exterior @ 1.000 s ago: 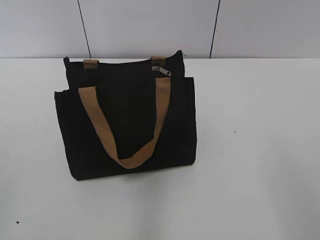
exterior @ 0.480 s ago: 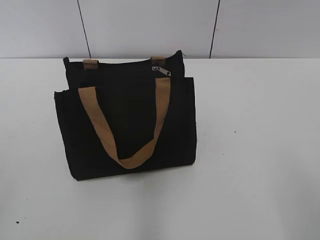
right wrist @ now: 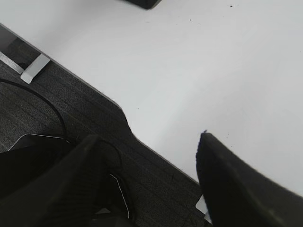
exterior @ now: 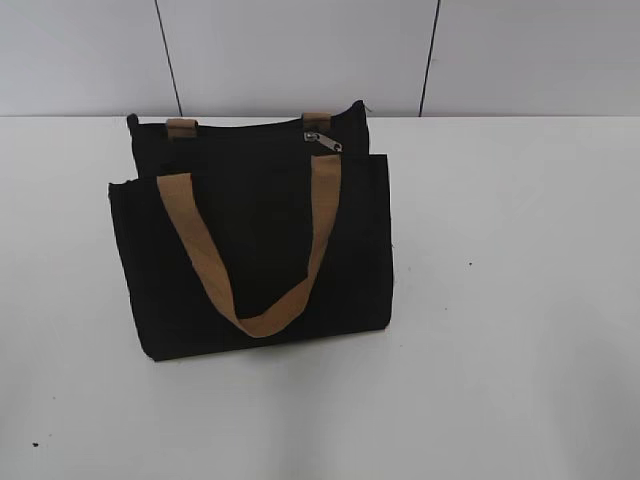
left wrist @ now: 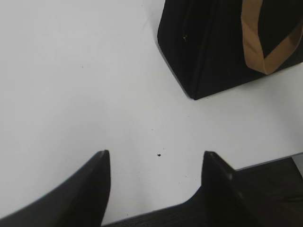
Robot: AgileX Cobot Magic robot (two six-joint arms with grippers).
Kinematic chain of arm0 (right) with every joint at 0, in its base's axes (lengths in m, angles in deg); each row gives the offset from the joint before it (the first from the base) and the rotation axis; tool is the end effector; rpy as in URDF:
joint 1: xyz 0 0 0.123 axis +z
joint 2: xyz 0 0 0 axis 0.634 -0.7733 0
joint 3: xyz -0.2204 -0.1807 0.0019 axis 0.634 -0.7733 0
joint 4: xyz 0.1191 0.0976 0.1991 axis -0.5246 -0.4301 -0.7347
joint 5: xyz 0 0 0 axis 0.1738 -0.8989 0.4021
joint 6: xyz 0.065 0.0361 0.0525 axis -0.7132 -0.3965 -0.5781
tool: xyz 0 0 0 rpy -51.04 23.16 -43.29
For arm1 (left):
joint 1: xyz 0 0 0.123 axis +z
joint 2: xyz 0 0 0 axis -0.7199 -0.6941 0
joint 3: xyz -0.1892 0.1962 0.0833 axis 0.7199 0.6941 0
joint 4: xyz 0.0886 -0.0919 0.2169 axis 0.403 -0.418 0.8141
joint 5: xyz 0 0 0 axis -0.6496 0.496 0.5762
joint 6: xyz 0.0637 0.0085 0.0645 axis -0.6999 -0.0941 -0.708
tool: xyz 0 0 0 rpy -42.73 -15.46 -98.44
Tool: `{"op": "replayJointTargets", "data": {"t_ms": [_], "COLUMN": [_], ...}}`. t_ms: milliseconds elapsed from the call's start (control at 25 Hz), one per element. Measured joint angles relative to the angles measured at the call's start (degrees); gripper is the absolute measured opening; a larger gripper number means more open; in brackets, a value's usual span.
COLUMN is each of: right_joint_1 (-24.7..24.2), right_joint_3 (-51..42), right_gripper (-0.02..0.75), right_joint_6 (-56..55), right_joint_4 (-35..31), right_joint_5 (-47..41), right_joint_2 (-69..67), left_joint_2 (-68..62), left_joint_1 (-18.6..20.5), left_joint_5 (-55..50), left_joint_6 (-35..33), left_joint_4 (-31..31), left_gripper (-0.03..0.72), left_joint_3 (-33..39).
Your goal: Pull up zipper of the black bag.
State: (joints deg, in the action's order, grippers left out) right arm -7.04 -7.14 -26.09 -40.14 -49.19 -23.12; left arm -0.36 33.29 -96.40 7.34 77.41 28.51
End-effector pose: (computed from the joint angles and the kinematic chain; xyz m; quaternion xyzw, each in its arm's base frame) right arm 0.0264 0.0230 0.2652 -0.2985 0.8786 0.1178 0.3536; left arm 0.0160 -0.0115 0.2834 0.1421 0.8776 -0.0755 0.4515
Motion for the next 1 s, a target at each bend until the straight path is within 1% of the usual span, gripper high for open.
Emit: {"op": "replayJointTargets", "data": {"t_ms": [200, 320, 440, 680, 760, 880, 1000], "right_joint_1": [-0.34, -2.50, -7.61, -24.28, -28.60, -32.40, -33.13], "right_joint_3": [0.00, 0.00, 0.00, 0.00, 0.00, 0.00, 0.00], "right_gripper": [0.484, 0.484, 0.484, 0.484, 0.484, 0.484, 0.484], "right_joint_6": [0.00, 0.00, 0.00, 0.00, 0.00, 0.00, -0.01], "right_joint_4": [-0.05, -0.40, -1.33, -3.88, -4.50, -4.88, -4.92], "right_joint_5": [0.06, 0.11, 0.11, 0.17, 0.21, 0.21, 0.34], "right_joint_2": [0.00, 0.00, 0.00, 0.00, 0.04, 0.52, 3.25], "left_joint_2": [0.00, 0.00, 0.00, 2.51, 4.29, 6.92, 9.65], "left_joint_1": [0.00, 0.43, 2.07, 8.20, 9.95, 10.83, 10.96], "left_joint_5": [0.00, 0.02, 0.02, 0.21, 0.20, 0.20, 0.22], "left_joint_6": [0.00, 0.00, 0.00, 0.00, 0.00, 0.00, 0.00], "left_joint_4": [-0.13, -0.13, -0.13, -0.13, -0.13, -0.13, -0.19], "left_gripper": [0.469, 0.469, 0.469, 0.469, 0.469, 0.469, 0.469], "left_joint_3": [0.00, 0.00, 0.00, 0.00, 0.00, 0.00, 0.00]}}
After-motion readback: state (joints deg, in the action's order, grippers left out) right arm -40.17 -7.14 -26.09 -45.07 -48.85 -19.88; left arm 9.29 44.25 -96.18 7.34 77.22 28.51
